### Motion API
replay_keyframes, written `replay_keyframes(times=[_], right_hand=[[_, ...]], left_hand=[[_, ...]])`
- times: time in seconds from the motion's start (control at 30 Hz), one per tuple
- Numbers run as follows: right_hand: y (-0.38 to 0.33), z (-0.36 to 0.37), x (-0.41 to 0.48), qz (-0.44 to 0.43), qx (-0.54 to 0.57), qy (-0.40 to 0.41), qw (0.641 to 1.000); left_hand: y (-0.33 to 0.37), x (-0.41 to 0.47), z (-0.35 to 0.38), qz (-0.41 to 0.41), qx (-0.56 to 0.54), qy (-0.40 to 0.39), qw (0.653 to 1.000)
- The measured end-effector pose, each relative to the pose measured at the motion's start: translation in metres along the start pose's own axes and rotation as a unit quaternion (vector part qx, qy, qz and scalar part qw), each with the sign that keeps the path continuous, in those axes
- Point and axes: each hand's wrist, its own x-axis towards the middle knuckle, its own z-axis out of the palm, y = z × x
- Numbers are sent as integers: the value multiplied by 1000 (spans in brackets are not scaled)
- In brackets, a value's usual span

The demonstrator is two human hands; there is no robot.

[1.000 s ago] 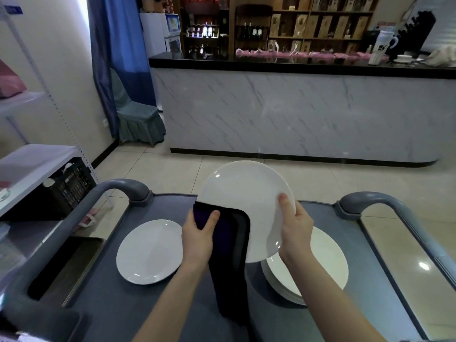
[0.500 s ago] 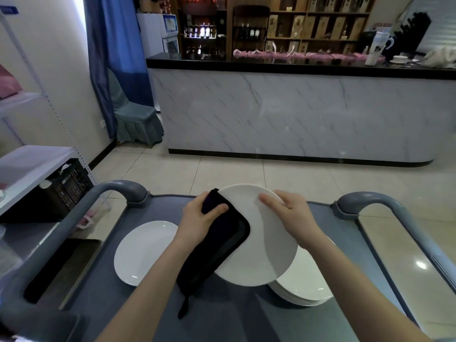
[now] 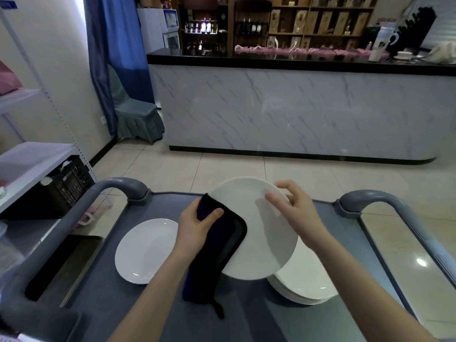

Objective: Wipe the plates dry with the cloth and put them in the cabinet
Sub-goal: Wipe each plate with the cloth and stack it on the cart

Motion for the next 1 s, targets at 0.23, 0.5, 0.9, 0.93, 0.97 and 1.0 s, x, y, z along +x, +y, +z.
replay_keyframes(times=[0.23, 0.5, 0.9, 0.93, 0.97, 1.0], right_hand=[[-1, 9, 5, -7, -45, -35, 998], [14, 39, -15, 98, 259, 177, 944], [5, 1, -2, -31, -86, -63, 994], [4, 2, -1, -33, -82, -64, 994], [3, 3, -1, -35, -69, -53, 996], [3, 4, -2, -33, -50, -35, 998]], left_hand=[[12, 14, -1, 10, 66, -39, 997], [-11, -17, 18, -95, -58, 115, 987], [12, 10, 5, 20, 110, -91, 990], [13, 11, 7, 21, 116, -90, 989], [13, 12, 8, 17, 108, -76, 991], [13, 13, 8, 8, 91, -55, 994]])
